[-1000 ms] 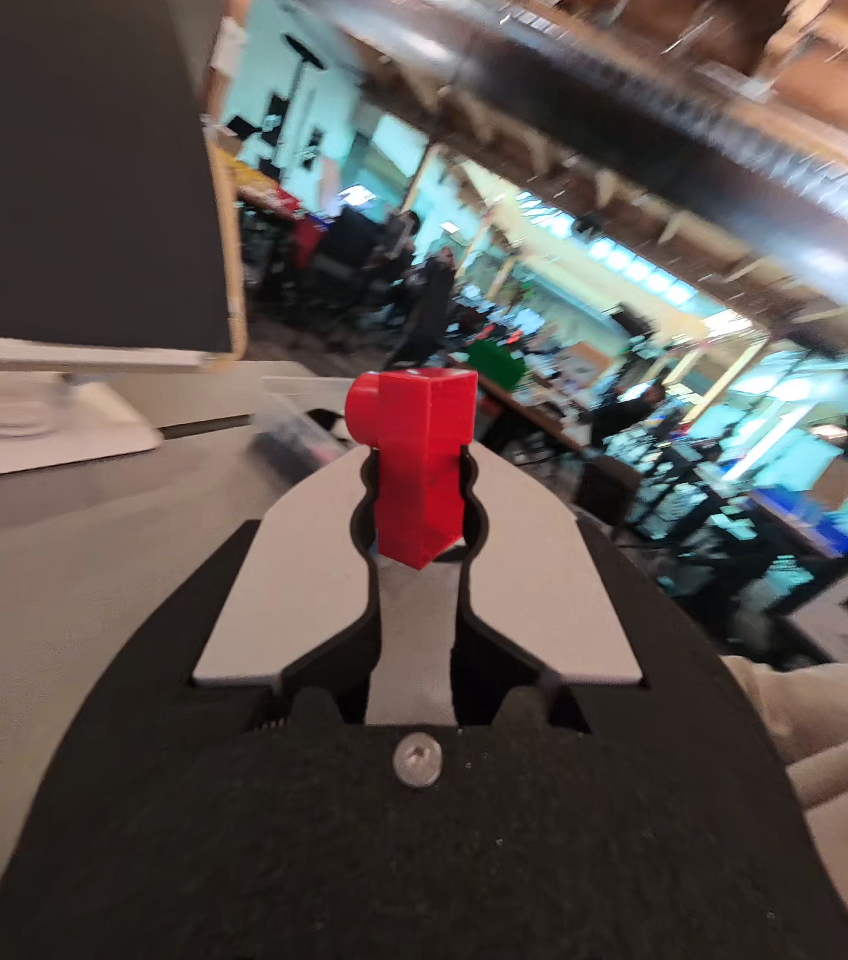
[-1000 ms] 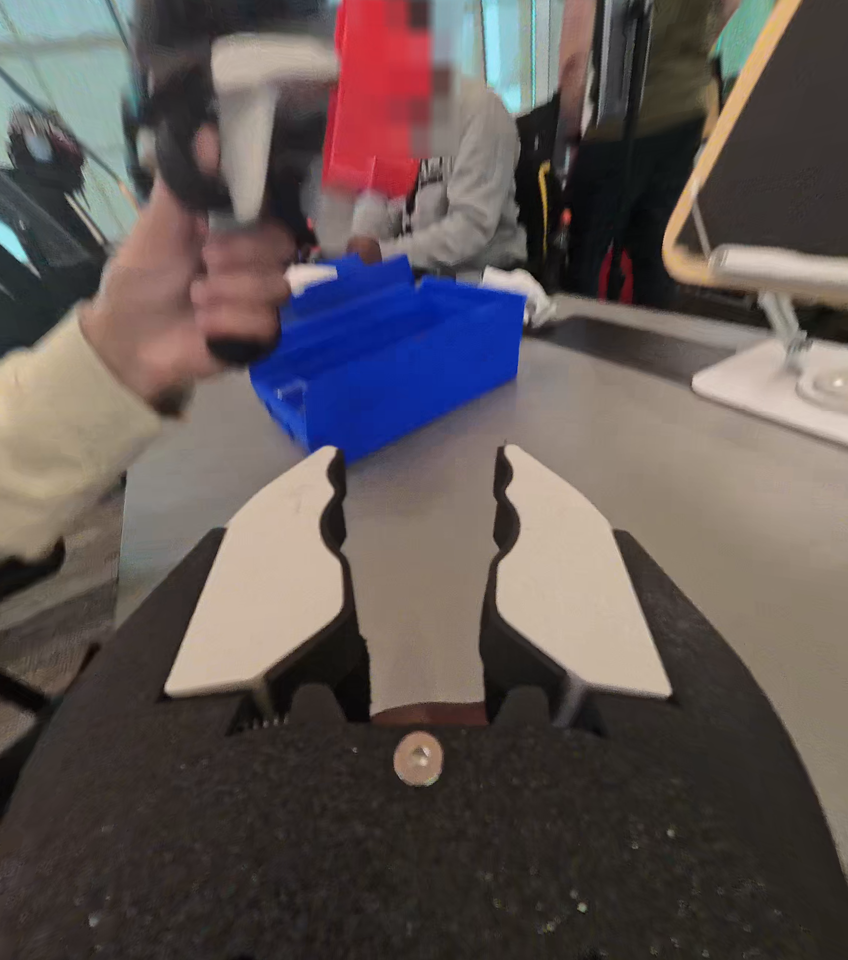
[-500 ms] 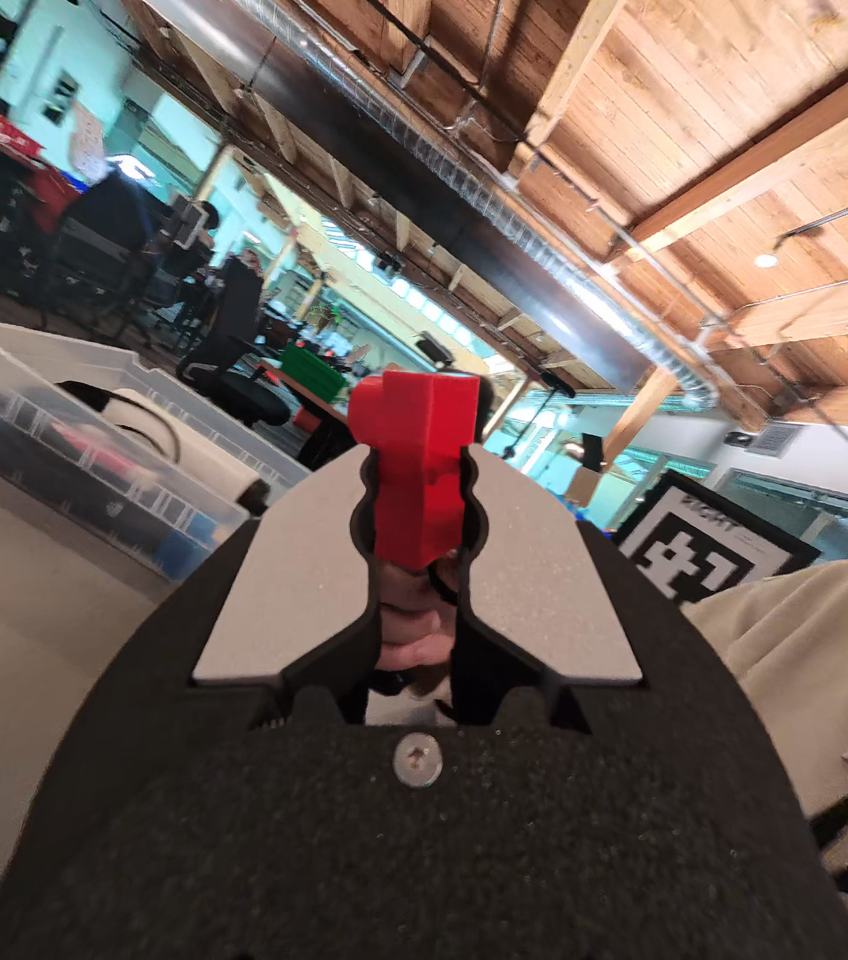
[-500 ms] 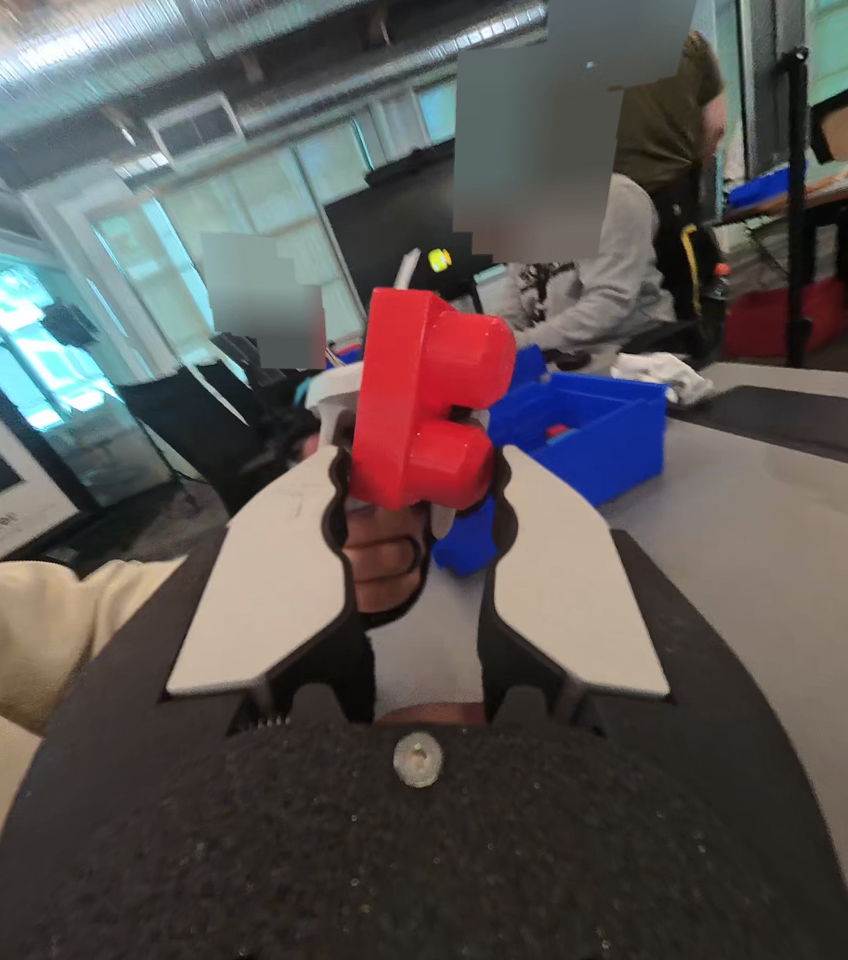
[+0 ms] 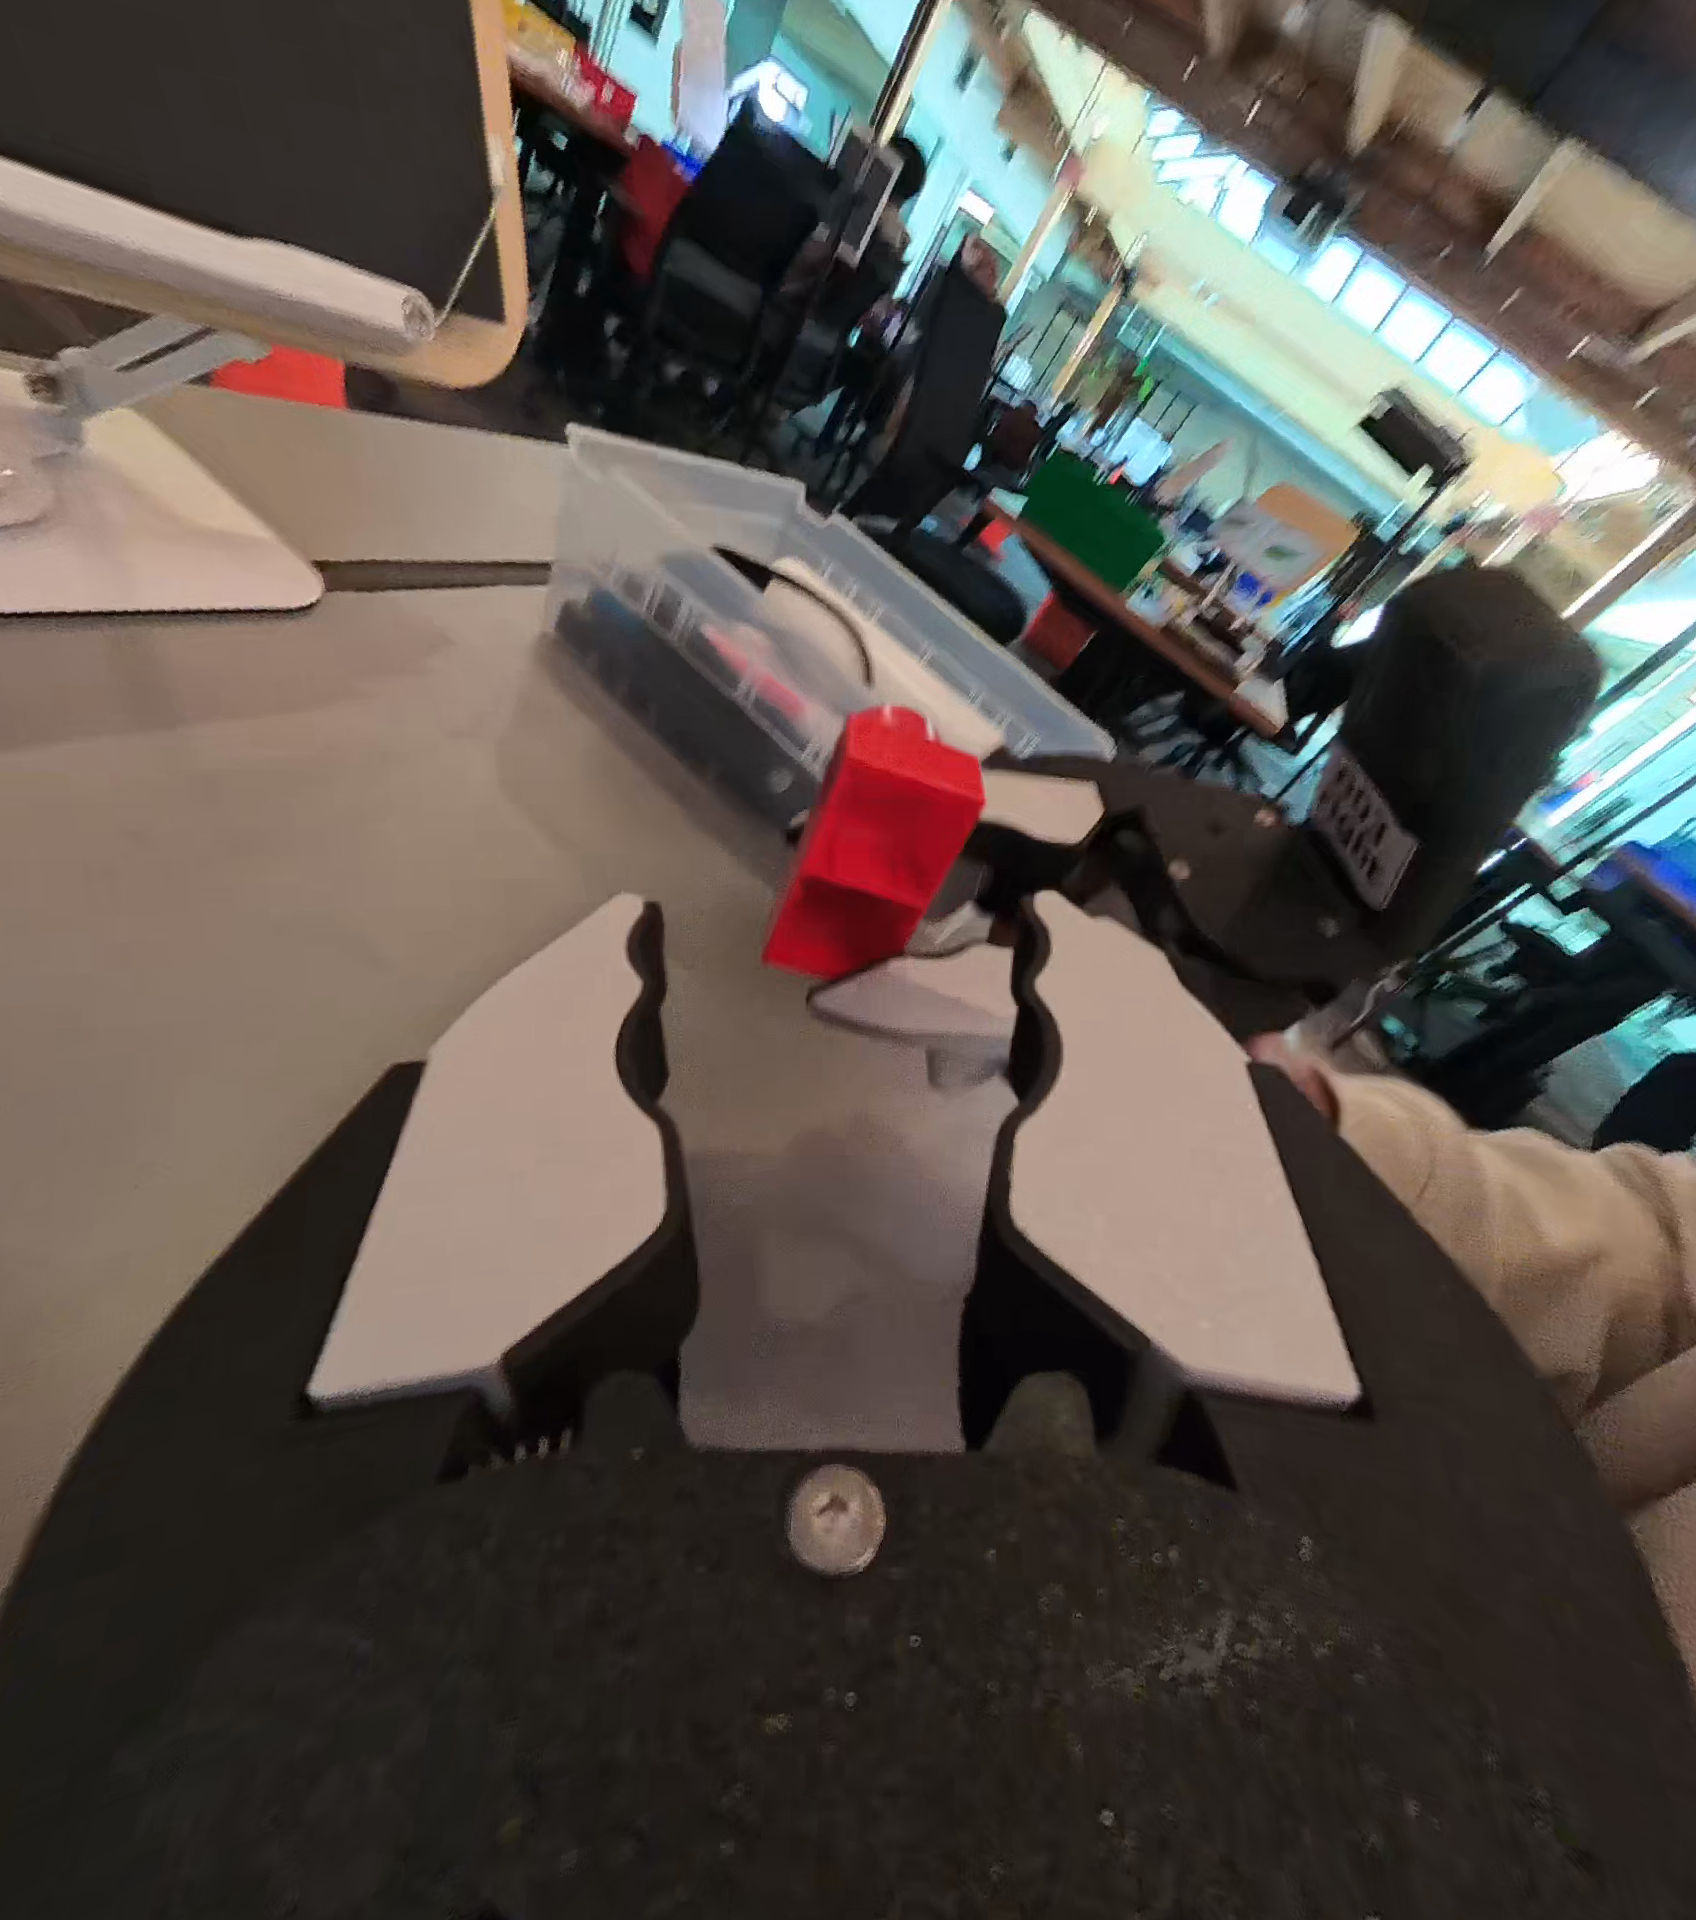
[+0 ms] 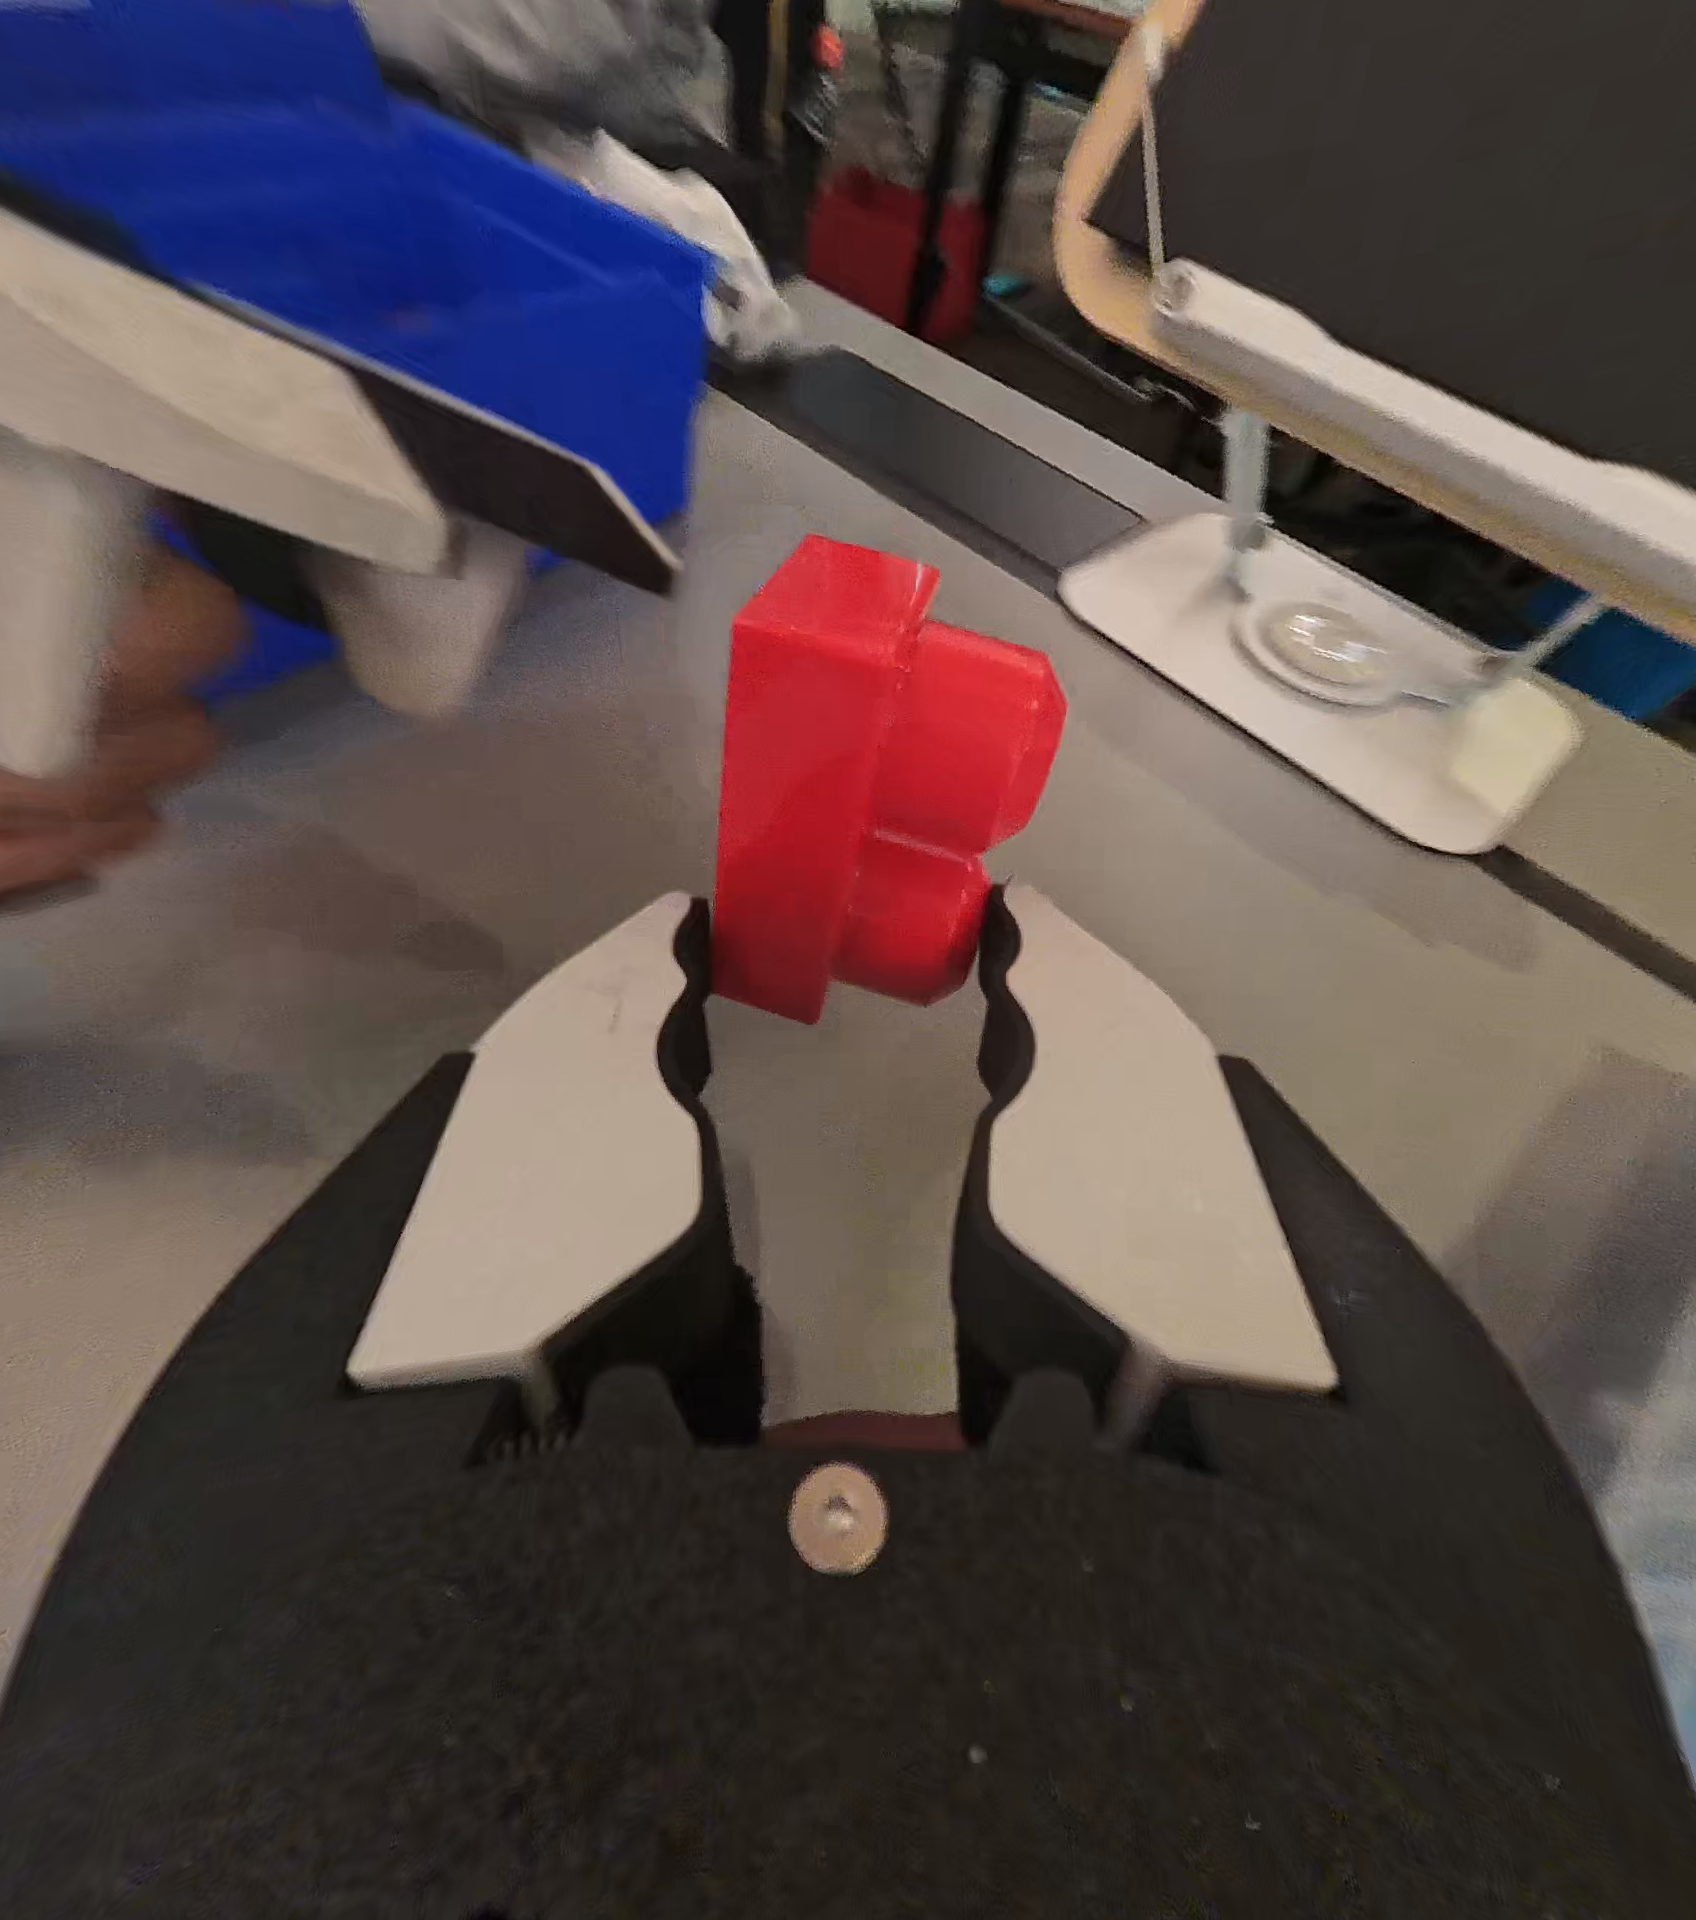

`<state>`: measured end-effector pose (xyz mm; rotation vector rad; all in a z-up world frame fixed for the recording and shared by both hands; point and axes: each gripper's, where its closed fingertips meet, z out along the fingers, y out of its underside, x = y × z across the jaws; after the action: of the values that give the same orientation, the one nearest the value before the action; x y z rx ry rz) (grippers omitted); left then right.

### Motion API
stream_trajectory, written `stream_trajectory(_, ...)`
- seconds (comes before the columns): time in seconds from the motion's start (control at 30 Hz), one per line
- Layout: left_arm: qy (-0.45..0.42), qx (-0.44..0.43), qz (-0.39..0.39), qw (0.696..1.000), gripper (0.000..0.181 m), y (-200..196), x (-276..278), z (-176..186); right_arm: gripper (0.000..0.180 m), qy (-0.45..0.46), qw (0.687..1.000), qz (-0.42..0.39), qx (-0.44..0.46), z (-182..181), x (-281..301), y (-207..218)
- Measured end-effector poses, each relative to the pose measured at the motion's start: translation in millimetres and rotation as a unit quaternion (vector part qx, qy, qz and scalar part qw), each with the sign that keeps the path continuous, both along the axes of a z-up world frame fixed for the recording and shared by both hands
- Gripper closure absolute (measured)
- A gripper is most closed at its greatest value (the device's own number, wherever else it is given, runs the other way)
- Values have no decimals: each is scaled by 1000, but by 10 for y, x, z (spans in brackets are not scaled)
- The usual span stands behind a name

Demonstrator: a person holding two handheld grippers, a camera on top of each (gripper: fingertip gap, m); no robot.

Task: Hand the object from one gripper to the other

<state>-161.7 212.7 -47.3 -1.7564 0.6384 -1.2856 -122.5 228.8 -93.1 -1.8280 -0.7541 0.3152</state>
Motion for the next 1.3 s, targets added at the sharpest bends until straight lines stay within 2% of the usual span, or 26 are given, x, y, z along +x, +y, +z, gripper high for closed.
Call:
stream_trajectory(0.1,101,14,1,995,115,1,-45,-217,130,-150,987,-33,41,-167,227,164)
stream_trajectory(0.2,185,50,25,981,114,-66,-128,-374,130,-250,965,-28,80,-256,275,147)
stream_trajectory(0.27,191,73,38,978,119,-153,-159,-386,130,-305,944,-24,123,-243,249,86)
stream_trajectory(0.33,200,76,25,977,116,-267,-134,-438,130,-356,919,-10,168,-209,172,-18)
stream_trajectory(0.5,220,94,6,971,116,-436,-9,-487,130,-416,874,18,250,-123,-101,-267)
stream_trajectory(0.57,228,106,8,968,127,-490,6,-510,130,-434,860,38,264,-157,-193,-366)
stream_trajectory(0.6,241,114,5,964,143,-516,-1,-556,130,-437,856,40,273,-147,-219,-403)
stream_trajectory(0.73,265,131,-5,955,144,-557,-53,-617,129,-429,858,51,278,-174,-281,-456)
stream_trajectory(0.83,286,166,17,944,144,-482,-117,-589,124,-372,895,69,235,-235,-291,-477)
stream_trajectory(0.9,296,182,36,937,144,-421,-179,-572,114,-342,917,57,198,-267,-163,-426)
stream_trajectory(0.93,301,189,45,934,144,-391,-215,-571,115,-318,931,51,170,-294,-89,-396)
stream_trajectory(1.0,314,201,59,926,144,-343,-284,-592,119,-239,967,52,72,-415,24,-388)
stream_trajectory(1.07,323,211,71,920,144,-308,-341,-611,119,-122,988,51,-79,-584,79,-461)
stream_trajectory(1.17,332,234,85,910,144,-280,-378,-608,117,89,962,69,-248,-520,-23,-599)
stream_trajectory(1.23,335,250,93,903,144,-268,-379,-581,117,210,918,71,-328,-378,-71,-590)
stream_trajectory(1.3,342,256,97,899,144,-265,-378,-586,115,326,876,94,-342,-151,-109,-582)
